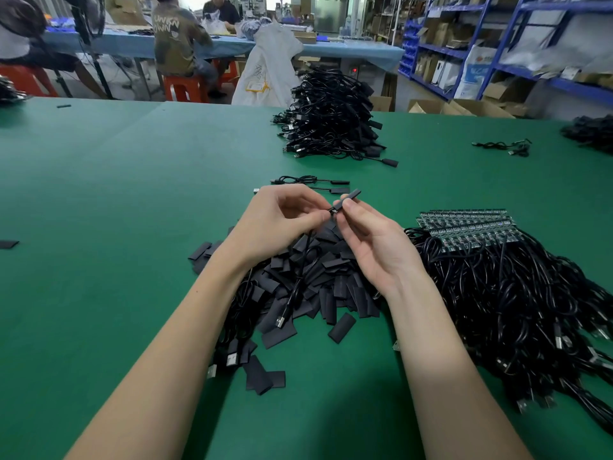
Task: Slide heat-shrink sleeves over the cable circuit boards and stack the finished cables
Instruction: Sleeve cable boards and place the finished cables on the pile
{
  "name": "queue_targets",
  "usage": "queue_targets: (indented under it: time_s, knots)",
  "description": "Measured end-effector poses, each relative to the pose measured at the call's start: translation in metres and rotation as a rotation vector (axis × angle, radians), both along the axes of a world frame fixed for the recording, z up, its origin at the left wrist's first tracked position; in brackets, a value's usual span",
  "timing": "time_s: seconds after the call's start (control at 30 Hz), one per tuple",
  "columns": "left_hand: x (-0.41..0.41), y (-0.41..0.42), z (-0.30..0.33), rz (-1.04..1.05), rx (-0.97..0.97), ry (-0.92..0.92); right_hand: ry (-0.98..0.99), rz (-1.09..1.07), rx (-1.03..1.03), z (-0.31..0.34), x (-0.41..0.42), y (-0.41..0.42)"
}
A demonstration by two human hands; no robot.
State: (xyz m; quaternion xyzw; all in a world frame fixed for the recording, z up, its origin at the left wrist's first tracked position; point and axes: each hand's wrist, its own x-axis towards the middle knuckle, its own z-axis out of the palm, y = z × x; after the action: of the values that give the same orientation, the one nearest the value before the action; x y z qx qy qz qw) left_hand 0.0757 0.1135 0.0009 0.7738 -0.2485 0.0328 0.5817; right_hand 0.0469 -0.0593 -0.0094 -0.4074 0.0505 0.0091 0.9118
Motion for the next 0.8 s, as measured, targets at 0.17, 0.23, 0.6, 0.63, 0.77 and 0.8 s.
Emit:
queue_targets:
  time_s: [0.17,0.23,0.6,0.63,0.77,0.8]
  knots:
    - [0.0001,0.0018,0.0007,0.009,0.015,-0.031,-0.008,-0.001,-0.011,-0.0016,-0.0003,0.0015]
    - [0.0007,0.0028,0.0007,0.014,0.008,-0.033,-0.009,-0.001,-0.023,-0.0017,-0.0004,0.0026]
    - [0.0041,-0.0007,-0.0052,0.009,-0.053,0.049,-0.089,-0.077,-0.187,-0.0019,-0.0023,0.0053]
    - [0.0041,-0.0006,-0.0049,0.011,-0.058,0.051,-0.127,-0.093,-0.225,-0.0017,-0.0025,0.0059]
    - [0.0033,-0.0010,-0.0043,-0.001,-0.079,0.067,-0.188,-0.132,-0.242,0.0000,-0.0037,0.0080]
    - [0.0031,-0.0011,-0.0045,-0.003,-0.079,0.069,-0.189,-0.135,-0.238,-0.0004,-0.0037,0.0083]
